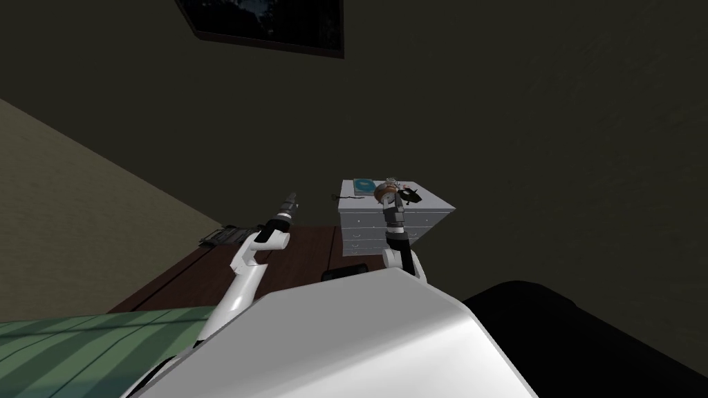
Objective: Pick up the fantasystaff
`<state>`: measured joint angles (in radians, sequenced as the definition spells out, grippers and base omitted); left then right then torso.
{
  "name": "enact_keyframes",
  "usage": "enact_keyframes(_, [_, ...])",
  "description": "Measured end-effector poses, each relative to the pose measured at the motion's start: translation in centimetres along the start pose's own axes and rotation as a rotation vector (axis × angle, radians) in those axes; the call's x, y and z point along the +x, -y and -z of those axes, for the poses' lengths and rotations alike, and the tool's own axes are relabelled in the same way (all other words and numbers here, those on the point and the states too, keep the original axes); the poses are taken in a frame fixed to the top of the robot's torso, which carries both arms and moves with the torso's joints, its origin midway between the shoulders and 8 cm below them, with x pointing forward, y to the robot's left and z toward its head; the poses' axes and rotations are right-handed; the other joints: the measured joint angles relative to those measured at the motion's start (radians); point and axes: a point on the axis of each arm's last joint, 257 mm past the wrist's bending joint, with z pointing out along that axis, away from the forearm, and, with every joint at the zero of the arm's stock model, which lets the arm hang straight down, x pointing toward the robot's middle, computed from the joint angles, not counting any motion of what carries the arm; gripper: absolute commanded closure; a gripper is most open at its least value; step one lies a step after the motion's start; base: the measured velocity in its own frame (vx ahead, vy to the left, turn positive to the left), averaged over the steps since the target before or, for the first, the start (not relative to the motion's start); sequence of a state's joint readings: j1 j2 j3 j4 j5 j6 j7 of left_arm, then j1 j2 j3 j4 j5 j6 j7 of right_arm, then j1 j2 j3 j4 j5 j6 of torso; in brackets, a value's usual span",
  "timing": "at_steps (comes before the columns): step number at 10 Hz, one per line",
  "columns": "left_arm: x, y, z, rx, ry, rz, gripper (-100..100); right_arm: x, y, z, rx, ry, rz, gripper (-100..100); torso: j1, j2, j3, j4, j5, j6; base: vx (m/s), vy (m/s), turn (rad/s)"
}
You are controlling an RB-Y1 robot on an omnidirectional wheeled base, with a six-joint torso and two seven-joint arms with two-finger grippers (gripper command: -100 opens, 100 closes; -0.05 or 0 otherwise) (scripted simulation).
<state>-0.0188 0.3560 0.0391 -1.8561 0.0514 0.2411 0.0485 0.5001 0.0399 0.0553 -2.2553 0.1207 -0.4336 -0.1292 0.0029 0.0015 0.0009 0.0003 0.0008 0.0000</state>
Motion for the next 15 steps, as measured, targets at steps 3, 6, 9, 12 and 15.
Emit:
enact_keyframes(3, [-1.3, -1.0, -1.0, -0.063, 0.017, -0.032, -100, 0.0, 0.0, 0.0, 0.0, 0.0, 0.0, 0, -0.001, 0.0, 0.0, 0.0, 0.0, 0.0, -0.021, 0.033, -0.001])
enact_keyframes(6, [-2.5, -1.8, -2.1, -0.125, 0.037, -0.06, -100, 0.0, 0.0, 0.0, 0.0, 0.0, 0.0, 0, -0.002, 0.0, 0.0, 0.0, 0.0, 0.0, -0.019, 0.022, -0.005])
enact_keyframes(9, [-4.3, -2.9, -3.3, -0.196, 0.06, -0.085, -100, 0.0, 0.0, 0.0, 0.0, 0.0, 0.0, 0, -0.002, -0.001, 0.0, 0.0, 0.0, 0.0, -0.015, 0.018, -0.009])
enact_keyframes(12, [-5.7, -3.3, -4.3, -0.256, 0.083, -0.104, -100, 0.0, 0.0, 0.0, 0.0, 0.0, 0.0, 0, -0.003, -0.001, 0.0, 0.0, -0.001, 0.0, -0.012, 0.007, -0.012])
enact_keyframes(15, [-7.2, -4.1, -5.0, -0.323, 0.109, -0.118, -100, 0.0, 0.0, 0.0, 0.0, 0.0, 0.0, 0, -0.004, -0.001, -0.001, 0.0, -0.001, 0.0, -0.008, -0.004, -0.016])
